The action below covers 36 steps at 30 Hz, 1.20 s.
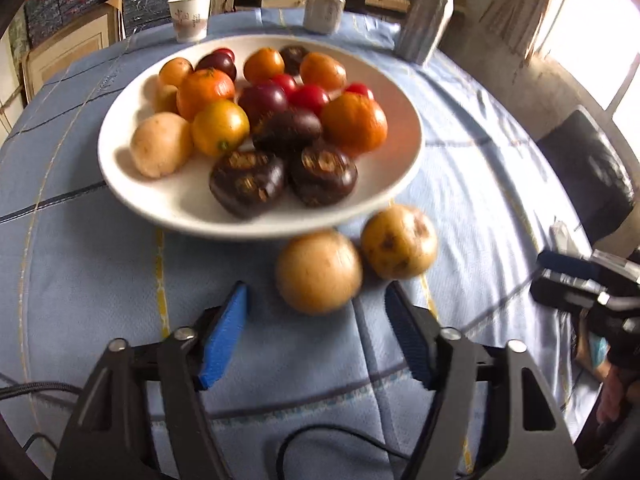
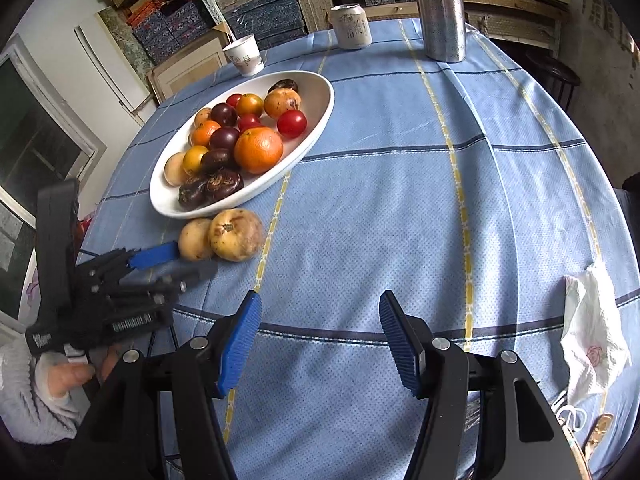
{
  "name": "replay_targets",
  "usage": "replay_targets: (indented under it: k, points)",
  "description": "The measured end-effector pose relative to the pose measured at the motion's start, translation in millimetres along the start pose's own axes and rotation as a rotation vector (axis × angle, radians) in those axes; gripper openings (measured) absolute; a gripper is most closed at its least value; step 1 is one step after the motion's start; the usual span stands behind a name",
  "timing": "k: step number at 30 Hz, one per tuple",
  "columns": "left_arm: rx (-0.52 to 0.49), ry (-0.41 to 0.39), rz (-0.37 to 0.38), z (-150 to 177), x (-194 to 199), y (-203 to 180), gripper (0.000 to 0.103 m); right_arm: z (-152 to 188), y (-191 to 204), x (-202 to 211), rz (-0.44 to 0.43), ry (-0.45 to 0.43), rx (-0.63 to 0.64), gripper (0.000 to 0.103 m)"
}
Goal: Organize fruits
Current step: 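Grasp a tan round fruit with the left gripper while the right gripper grasps a tan pear-shaped fruit, then carry both tan fruits onto the white plate and open both grippers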
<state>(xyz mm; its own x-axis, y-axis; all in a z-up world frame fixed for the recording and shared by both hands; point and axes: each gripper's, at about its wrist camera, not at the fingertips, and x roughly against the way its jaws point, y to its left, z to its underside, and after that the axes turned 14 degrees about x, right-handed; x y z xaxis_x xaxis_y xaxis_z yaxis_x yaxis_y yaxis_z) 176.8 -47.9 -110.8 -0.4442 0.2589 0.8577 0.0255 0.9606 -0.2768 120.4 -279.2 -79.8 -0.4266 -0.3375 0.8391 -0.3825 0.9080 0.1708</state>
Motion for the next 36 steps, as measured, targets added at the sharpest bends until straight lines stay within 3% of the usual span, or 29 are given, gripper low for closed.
replay_targets:
  k: [3,4,9,17,20,21,28,36]
  points:
    - [-0.023,0.01,0.022,-7.6,-2.4,3.5,0.053,-6.1,5.4,-8.1,-0.01,0.005,0.021,0.062]
    - [-0.042,0.018,0.038,-7.7,-2.5,1.9,0.044,-9.8,8.5,-11.5,-0.017,0.006,0.033,0.062]
    - [-0.049,0.018,0.042,-4.5,1.8,3.4,0.043,-37.8,31.2,-36.5,-0.076,0.005,0.101,0.062]
    - [0.001,-0.02,-0.022,-0.8,25.4,30.1,0.043,-58.5,51.1,-68.6,-0.132,0.045,0.138,0.061]
    - [0.023,-0.035,-0.045,-3.6,34.7,41.3,0.043,-61.0,58.7,-77.5,-0.11,0.058,0.174,0.046]
    - [0.028,-0.039,-0.049,-5.3,37.0,43.5,0.043,-62.2,60.0,-78.2,-0.123,0.061,0.179,0.046]
    - [0.045,-0.096,-0.054,-31.0,57.8,48.4,0.043,-65.7,64.4,-59.3,-0.125,0.042,0.208,0.046]
    - [0.019,-0.209,-0.058,-101.7,90.2,33.8,0.043,-132.5,53.3,8.5,-0.071,-0.156,0.219,0.046]
